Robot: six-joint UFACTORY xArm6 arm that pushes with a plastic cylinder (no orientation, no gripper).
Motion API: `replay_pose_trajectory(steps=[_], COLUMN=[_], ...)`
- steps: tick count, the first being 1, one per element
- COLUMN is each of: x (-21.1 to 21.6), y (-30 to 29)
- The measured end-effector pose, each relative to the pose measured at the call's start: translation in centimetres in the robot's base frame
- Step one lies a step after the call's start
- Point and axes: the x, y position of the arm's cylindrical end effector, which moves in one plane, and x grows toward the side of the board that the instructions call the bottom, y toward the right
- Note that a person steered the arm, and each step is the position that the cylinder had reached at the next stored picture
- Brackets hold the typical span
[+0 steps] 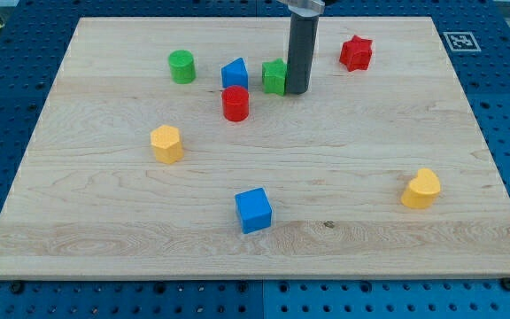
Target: Push the green star to the right of the blue triangle
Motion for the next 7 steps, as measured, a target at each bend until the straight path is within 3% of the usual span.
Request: replay_pose_trajectory(steps=[1,4,5,7], x=[0.7,21.5,26.2,25.4], y=[0.5,1.7,1.7,-7.5])
